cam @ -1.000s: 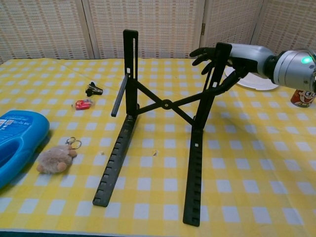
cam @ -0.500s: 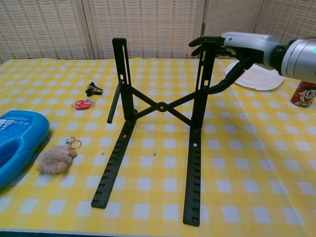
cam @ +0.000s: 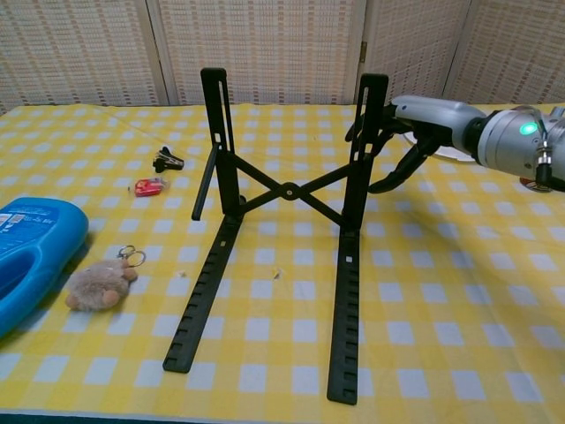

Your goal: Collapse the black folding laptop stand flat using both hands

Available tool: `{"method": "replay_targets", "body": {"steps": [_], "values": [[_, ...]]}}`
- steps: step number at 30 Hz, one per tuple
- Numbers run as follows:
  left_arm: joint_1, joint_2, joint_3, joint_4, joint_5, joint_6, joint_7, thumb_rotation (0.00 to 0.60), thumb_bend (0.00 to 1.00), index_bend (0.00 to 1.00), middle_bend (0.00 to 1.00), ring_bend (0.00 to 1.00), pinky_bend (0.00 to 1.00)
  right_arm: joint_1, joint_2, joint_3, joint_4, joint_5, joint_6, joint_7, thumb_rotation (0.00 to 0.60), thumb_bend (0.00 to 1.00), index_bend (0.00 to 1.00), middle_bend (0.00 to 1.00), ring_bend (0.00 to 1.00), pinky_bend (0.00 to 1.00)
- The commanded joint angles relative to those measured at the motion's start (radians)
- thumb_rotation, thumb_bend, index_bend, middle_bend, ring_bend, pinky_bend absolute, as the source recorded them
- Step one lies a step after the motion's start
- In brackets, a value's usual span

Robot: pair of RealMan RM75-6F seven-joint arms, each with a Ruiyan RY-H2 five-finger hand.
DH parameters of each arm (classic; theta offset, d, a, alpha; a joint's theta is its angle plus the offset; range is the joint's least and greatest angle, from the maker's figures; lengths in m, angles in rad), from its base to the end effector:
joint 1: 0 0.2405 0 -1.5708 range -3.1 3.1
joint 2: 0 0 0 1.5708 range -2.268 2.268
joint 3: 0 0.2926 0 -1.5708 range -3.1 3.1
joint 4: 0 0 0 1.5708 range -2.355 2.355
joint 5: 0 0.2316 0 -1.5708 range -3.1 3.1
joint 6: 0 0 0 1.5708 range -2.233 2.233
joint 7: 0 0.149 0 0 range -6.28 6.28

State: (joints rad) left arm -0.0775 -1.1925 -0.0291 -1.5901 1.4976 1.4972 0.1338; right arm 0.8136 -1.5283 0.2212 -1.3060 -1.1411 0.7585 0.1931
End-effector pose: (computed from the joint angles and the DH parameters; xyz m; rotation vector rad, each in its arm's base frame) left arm -0.3526 0.1830 0.1294 -1.4130 -0.8538 -0.8316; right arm -0.1820 -0.4260 -0.0299 1.7610 -1.3755 1.0741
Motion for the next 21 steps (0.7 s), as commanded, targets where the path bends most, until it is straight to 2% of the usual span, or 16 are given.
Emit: {"method": "replay_targets", "body": {"steps": [1, 21], "values": [[0.001, -0.001, 0.0, 0.003, -0.002, -0.001, -0.002, 0.6, 0.09, 0.0, 0.01, 0.06, 0.0, 0.008, -0.02, 0.01, 0.013, 0.02, -0.001, -0.02, 0.6, 0.18, 0.37, 0.33, 0.32, 0.09], [0.004, -0.008, 0.003, 0.021, -0.005, -0.004, -0.017, 0.6, 0.09, 0.0, 0.01, 0.06, 0.0, 0.021, -0.065, 0.024, 0.03, 0.096, -0.004, -0.127, 0.6, 0.21, 0.54, 0.4, 0.38, 0.11]]}}
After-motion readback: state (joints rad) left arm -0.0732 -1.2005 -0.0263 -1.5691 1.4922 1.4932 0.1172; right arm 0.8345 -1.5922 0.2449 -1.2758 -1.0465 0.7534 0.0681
